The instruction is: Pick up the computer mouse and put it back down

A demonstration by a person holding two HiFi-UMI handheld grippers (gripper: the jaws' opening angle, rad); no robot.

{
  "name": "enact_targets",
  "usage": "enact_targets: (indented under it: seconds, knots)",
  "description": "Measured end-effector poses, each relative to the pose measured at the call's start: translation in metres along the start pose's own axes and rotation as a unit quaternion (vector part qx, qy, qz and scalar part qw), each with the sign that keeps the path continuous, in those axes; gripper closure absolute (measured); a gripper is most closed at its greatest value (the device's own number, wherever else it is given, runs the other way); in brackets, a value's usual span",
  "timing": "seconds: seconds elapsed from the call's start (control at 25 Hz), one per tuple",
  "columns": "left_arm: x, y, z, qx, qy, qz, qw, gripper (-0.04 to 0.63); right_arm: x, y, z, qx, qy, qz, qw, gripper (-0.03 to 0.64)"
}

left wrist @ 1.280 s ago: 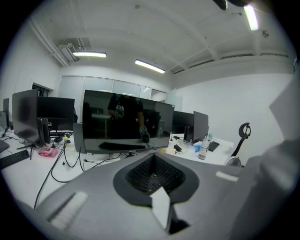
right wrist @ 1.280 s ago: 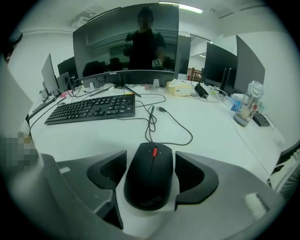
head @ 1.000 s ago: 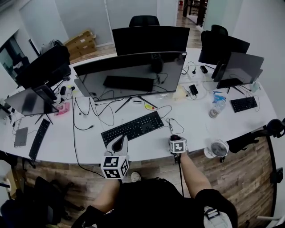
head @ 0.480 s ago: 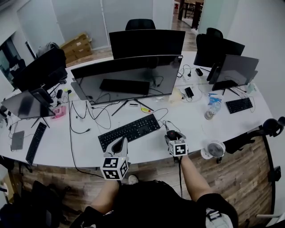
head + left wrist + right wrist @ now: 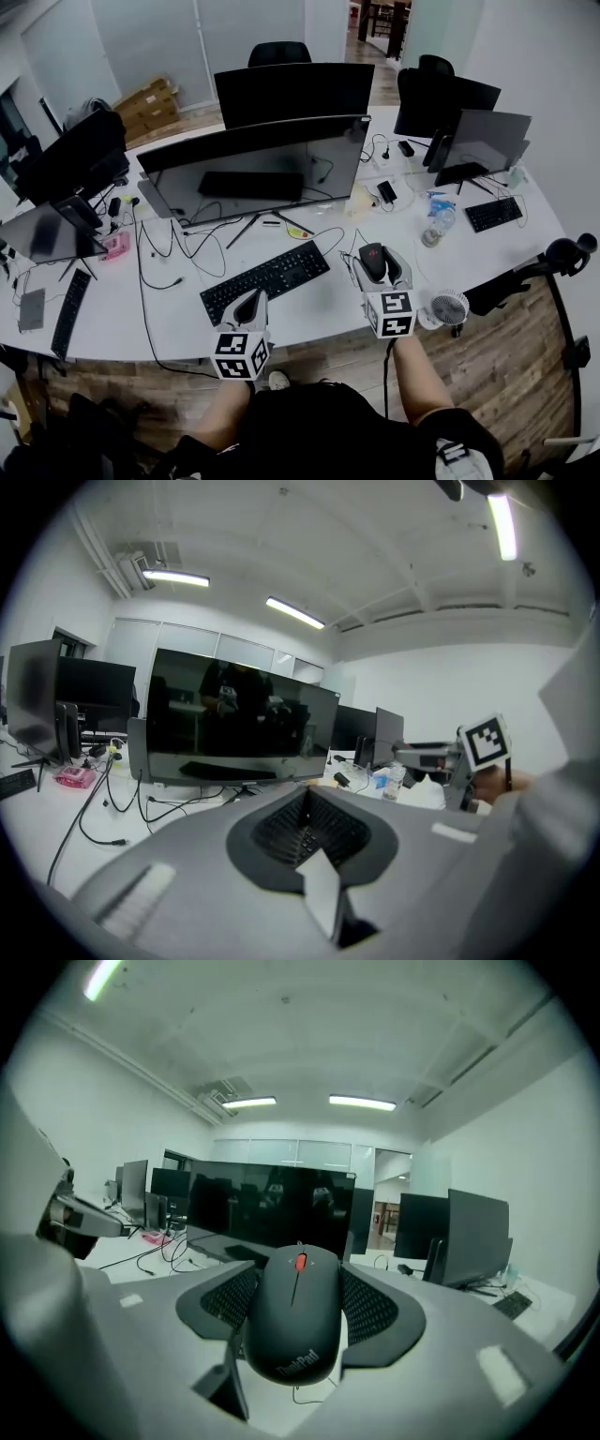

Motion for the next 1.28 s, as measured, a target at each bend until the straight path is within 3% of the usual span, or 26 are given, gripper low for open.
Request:
enact_targets:
  seconds: [0.28,0.6,0.96,1.28]
  knots:
    - [-0.001,0.003,-0.003,0.004,-0.009,-0.002,0.9999,0.541,0.012,0.034,0.021,0.042,-0.025,0.012,0.999,0.336]
    - [-0.006,0.001,-0.007,0.001,-0.006,0.006,1.0000,0.541,0.009,0.010,0.011,0.011,-0.028,-0.001,1.000,0.336]
    - [-0.010,0.006,-0.005,0.006,0.000,0.007,1.0000,0.541,-0.005,-0.079,-0.023,-0.076,0.002,-0.022,0.997,0.336]
    - [-0.016,0.005,-0.003,0.003,0.008,0.013,0.9999,0.541,-0.023,-0.172,-0.036,-0.176,0.033,-0.037,0.983,0.336]
Point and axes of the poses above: the fingertips, and each gripper's own axes: z backward along the fingers, x to its right, y out of its top, the point moved 9 cm from there along z, backward along the fingers, and after that the axes turned 8 degrees about z, right-handed, at the moved point
